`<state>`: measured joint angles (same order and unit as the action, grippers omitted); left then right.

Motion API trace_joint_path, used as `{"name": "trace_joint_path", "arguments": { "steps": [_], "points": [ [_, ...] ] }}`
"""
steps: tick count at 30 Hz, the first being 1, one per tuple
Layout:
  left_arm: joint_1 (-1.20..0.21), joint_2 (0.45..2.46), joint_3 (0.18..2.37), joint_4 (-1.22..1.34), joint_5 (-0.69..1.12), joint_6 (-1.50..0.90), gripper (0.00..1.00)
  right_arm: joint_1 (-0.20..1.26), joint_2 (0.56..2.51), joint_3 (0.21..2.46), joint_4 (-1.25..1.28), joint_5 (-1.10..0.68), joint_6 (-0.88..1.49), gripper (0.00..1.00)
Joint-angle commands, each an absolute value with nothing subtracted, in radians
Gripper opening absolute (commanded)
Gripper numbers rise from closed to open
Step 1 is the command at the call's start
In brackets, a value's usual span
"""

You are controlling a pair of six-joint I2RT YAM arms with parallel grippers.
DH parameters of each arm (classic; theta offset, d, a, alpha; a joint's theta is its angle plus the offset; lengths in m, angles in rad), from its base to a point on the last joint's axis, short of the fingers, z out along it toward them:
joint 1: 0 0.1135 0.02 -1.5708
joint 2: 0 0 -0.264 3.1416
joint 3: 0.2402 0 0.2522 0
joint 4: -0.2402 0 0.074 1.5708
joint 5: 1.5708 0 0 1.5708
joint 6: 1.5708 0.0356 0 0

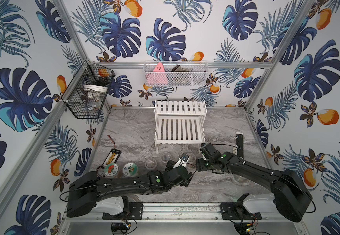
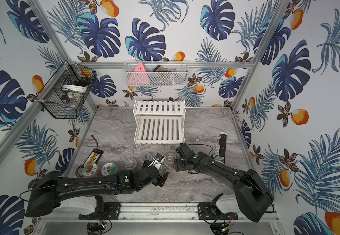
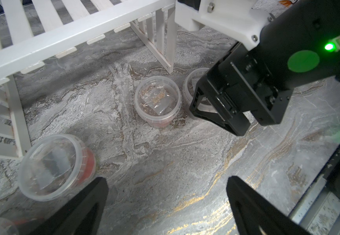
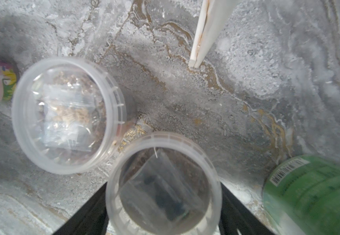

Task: Place the seed container on the shelf
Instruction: Pick up the seed jar at the center of the board.

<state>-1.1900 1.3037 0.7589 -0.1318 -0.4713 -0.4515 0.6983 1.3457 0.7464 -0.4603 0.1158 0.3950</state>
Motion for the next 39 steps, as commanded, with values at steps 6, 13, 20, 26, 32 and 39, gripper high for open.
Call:
{"name": "trace_joint_path", "arguments": {
  "steps": [6,13,20,26,32,39],
  "points": [
    [-1.192,1.299,0.759,-0.14,-0.479,-0.477,0.99,0.698,1.333,0.729,-0.423,0.133,0.417,0.77],
    [-1.189,1.318,0.769,-0.142,-0.469,-0.481,0.99,0.699,1.32,0.714,-0.414,0.138,0.426,0.77],
    [-1.19,1.318,0.769,-0.148,-0.474,-0.503,0.99,0.698,1.295,0.699,-0.411,0.152,0.435,0.77],
    [-1.189,1.331,0.77,-0.142,-0.456,-0.513,0.99,0.699,1.284,0.689,-0.398,0.145,0.428,0.74],
    [-1.189,1.331,0.775,-0.144,-0.466,-0.513,0.99,0.7,1.282,0.689,-0.397,0.138,0.424,0.73],
    [-1.189,1.325,0.772,-0.146,-0.477,-0.521,0.99,0.7,1.263,0.687,-0.406,0.15,0.432,0.73]
  ]
}}
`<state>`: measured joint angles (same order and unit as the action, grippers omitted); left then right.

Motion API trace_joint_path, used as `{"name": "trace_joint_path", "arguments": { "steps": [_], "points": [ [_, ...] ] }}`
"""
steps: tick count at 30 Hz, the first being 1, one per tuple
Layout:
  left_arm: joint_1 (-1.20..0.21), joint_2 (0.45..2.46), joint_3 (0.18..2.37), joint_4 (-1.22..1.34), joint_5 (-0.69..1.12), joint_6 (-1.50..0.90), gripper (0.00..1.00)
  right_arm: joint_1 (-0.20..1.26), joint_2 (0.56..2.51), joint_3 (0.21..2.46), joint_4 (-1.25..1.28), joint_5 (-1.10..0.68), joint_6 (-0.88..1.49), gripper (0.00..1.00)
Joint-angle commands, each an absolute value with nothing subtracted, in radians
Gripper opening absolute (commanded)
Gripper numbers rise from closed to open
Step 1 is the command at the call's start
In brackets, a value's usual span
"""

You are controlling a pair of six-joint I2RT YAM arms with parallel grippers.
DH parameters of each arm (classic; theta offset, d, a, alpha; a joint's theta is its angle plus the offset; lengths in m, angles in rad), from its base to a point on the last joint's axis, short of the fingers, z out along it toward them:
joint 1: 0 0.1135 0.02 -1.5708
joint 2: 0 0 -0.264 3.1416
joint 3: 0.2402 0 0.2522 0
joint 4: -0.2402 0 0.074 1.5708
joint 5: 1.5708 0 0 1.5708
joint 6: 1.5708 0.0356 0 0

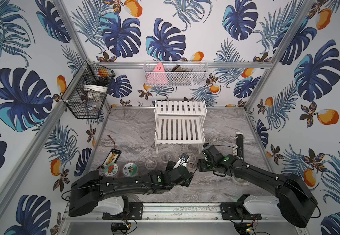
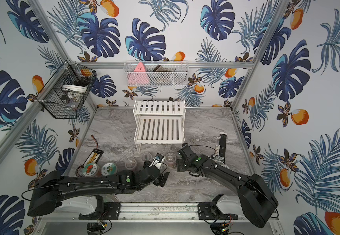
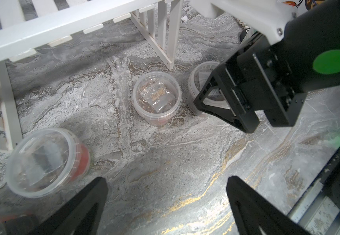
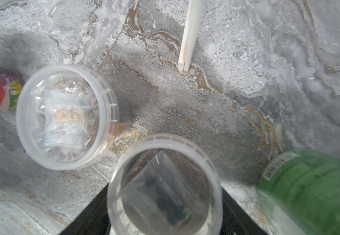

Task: Place the seed container on the shelf
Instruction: Pick up the seed jar at the center of the board.

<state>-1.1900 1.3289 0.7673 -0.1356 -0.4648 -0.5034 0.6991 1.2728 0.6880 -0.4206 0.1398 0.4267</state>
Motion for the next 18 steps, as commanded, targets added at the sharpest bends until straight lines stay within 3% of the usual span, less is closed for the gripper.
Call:
{"name": "trace_joint_path", "arguments": {
  "steps": [1,18],
  "points": [
    [-1.189,1.325,0.772,-0.147,-0.478,-0.523,0.99,0.7,1.262,0.687,-0.408,0.152,0.433,0.73],
    [-1.128,1.31,0.805,-0.18,-0.44,-0.588,0.99,0.699,1.141,0.895,-0.788,0.255,0.556,0.73]
  ]
}}
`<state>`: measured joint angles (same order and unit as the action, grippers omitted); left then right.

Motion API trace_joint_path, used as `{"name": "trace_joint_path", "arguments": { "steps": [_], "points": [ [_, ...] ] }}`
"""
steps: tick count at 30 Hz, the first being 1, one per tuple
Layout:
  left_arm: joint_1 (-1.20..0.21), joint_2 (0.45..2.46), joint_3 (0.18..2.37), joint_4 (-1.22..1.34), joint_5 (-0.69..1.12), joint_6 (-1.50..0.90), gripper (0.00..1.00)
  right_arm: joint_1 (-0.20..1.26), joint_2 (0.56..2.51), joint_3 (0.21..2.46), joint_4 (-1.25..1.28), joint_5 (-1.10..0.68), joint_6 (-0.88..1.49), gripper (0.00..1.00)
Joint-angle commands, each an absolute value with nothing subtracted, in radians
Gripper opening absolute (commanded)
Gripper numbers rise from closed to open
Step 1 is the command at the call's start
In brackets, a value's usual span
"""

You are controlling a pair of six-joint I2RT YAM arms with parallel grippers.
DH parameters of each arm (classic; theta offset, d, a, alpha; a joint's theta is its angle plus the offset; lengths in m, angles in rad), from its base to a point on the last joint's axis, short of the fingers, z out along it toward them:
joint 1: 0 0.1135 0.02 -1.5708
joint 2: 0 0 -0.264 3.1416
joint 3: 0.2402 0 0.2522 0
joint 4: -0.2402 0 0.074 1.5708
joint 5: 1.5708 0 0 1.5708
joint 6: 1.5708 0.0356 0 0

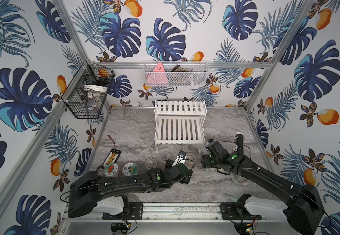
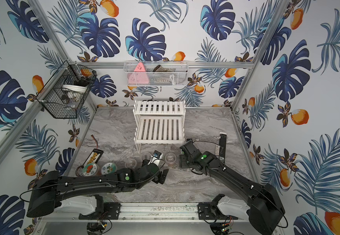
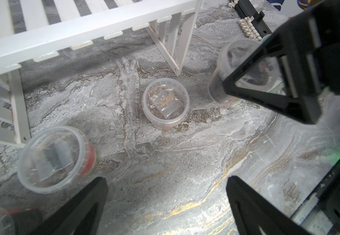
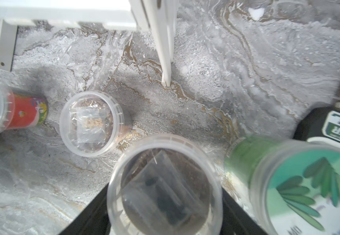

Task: Place the seed container on the shelf
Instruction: Pick up the seed jar at the center of the board.

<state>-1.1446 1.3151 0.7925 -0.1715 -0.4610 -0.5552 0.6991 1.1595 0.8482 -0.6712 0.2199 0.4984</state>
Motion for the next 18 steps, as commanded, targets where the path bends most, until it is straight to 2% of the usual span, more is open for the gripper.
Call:
{"name": "trace_joint_path", "arguments": {
  "steps": [1,9,18],
  "points": [
    [-1.122,1.309,0.808,-0.18,-0.433,-0.593,0.99,0.7,1.134,0.919,-0.807,0.256,0.558,0.73],
    [-1.061,1.305,0.892,-0.225,-0.398,-0.619,0.99,0.7,1.157,1.218,-0.933,0.254,0.493,0.73],
    [-0.984,1.315,1.027,-0.279,-0.334,-0.619,0.99,0.699,1.3,1.506,-0.967,0.23,0.383,0.74]
  ]
}}
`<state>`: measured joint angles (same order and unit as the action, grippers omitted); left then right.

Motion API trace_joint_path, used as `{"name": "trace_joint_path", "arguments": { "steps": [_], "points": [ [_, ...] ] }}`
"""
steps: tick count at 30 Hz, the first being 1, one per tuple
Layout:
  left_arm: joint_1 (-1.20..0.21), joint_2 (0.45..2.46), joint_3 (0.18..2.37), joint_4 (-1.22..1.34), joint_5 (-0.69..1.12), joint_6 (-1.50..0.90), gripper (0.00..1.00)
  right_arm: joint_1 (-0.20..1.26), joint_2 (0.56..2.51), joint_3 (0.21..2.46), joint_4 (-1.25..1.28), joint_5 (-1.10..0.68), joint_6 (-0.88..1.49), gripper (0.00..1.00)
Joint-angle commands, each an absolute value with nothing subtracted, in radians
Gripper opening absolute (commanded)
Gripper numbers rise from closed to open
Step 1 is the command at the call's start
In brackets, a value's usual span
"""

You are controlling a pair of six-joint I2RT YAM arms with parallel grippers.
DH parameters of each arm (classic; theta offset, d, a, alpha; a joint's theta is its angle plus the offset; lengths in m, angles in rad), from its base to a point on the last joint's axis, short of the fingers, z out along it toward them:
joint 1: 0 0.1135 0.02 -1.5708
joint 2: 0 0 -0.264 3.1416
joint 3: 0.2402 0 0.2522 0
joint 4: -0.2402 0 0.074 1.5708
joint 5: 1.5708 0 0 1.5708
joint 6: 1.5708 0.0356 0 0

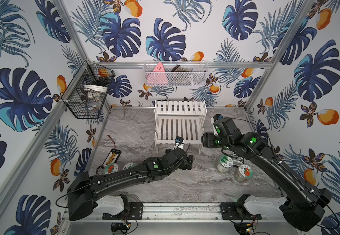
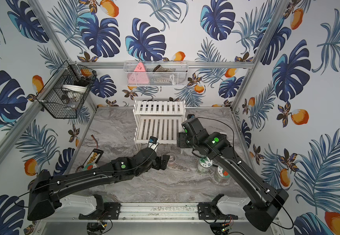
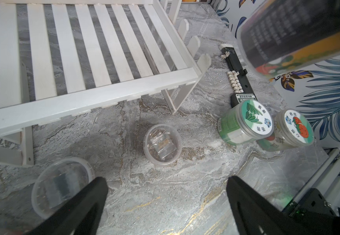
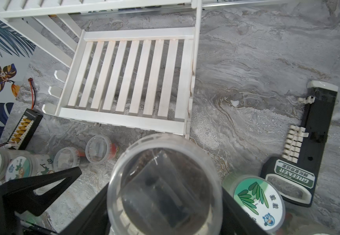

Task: Place the seed container on the shelf
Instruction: Pick up the seed jar at the center of the board.

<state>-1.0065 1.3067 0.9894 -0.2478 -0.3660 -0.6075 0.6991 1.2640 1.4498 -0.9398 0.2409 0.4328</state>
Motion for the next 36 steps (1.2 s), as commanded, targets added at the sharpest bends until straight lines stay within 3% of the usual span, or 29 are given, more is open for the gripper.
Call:
{"name": "trace_joint_path", "arguments": {
  "steps": [1,21,28,36],
  "points": [
    [-0.973,1.323,1.046,-0.293,-0.329,-0.621,0.99,0.698,1.319,1.532,-0.966,0.219,0.374,0.74],
    [-0.873,1.36,1.238,-0.286,-0.28,-0.527,0.99,0.583,1.627,1.979,-1.0,0.172,0.268,0.74],
    [-0.778,1.392,1.306,-0.258,-0.094,-0.496,0.99,0.535,1.711,2.087,-0.998,0.152,0.255,0.75],
    [-0.728,1.426,1.367,-0.251,-0.06,-0.499,0.99,0.502,1.83,2.23,-1.035,0.142,0.238,0.75]
  ]
}}
